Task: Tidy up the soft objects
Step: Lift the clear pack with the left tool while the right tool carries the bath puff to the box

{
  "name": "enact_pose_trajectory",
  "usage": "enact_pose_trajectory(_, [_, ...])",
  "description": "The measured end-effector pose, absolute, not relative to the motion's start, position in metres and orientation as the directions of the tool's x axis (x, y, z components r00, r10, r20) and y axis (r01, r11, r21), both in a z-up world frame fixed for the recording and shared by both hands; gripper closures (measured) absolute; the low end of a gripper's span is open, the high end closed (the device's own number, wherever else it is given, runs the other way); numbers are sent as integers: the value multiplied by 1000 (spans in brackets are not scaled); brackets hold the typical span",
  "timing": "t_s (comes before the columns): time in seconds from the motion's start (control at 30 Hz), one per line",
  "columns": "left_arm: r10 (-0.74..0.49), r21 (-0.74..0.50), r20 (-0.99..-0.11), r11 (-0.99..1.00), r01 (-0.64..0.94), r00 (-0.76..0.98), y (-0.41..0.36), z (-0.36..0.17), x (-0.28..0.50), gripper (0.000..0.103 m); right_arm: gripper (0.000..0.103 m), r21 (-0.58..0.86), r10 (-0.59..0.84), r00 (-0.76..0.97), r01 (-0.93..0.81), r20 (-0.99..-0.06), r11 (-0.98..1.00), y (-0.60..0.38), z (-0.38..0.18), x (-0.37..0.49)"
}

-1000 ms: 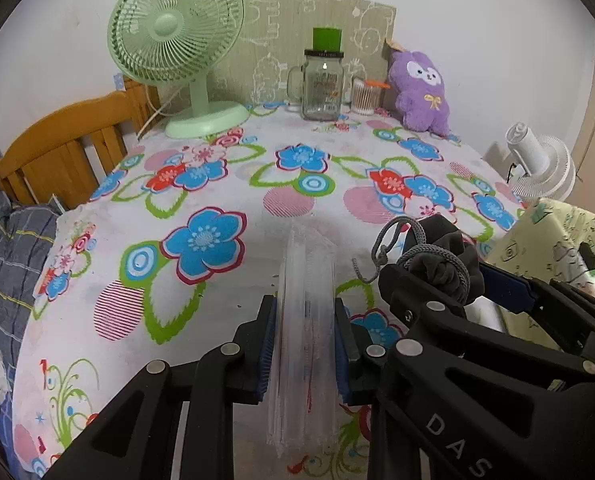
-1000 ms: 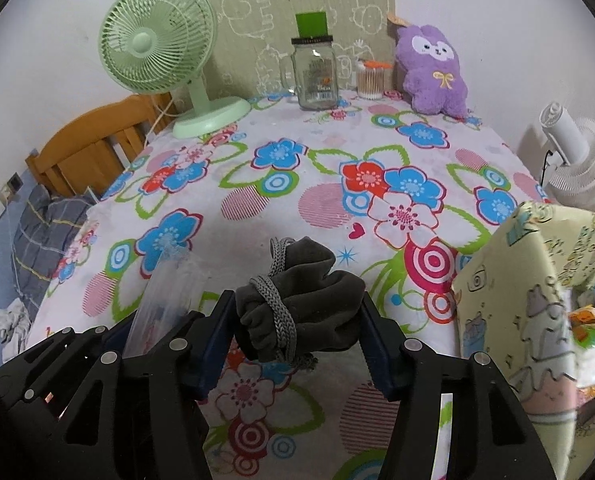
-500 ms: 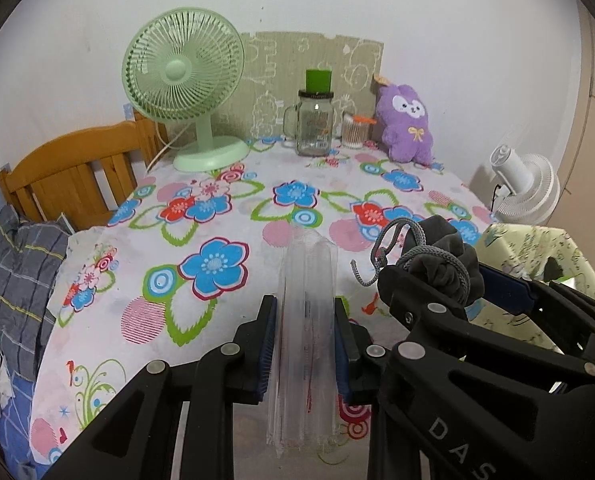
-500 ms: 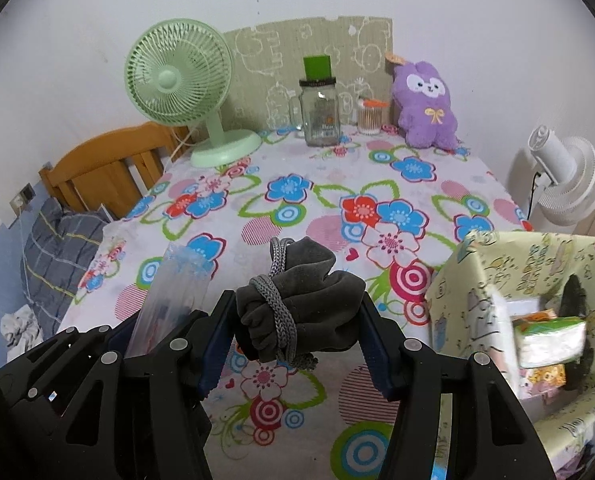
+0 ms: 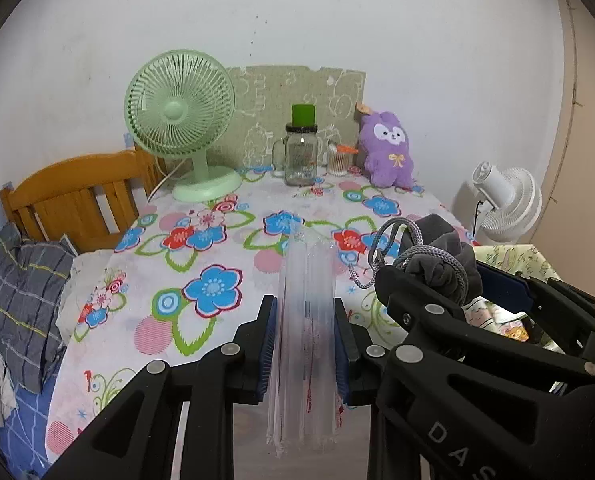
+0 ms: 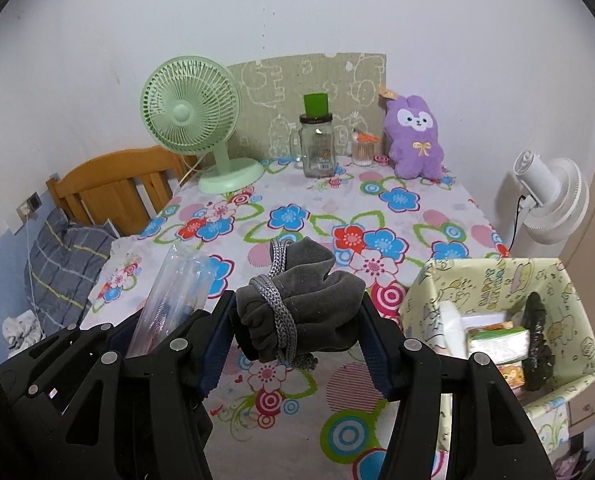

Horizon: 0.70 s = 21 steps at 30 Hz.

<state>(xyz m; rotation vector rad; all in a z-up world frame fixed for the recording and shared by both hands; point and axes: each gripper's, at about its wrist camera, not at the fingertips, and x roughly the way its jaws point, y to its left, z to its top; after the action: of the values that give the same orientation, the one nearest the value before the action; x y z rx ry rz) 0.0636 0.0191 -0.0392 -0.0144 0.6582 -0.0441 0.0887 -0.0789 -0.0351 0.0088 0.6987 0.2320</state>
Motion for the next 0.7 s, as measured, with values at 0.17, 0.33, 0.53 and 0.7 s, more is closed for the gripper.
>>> enact_pose_trajectory(0.17, [-49,-24,-590,999,44,806,11,-28,57,78,41,80,212,761,-207,-613,975,-86,-22,80])
enact_pose_trajectory(0.33, [-58,-20,-577,998,56,815,1,-21,55,78,41,80,210,772,-202,-600,976,-96,-14,76])
enact_pose_trajectory(0.53, [-74,-21,-569,997,75,819,-14,-18,55,78,41,80,199,783,-189,-589,979,-113,-9,74])
enact_pose_trajectory(0.7, [-95,-25,-563,995,98,821,-29,-15,56,78,41,78,185,791,-172,-583,982,-127,-6,72])
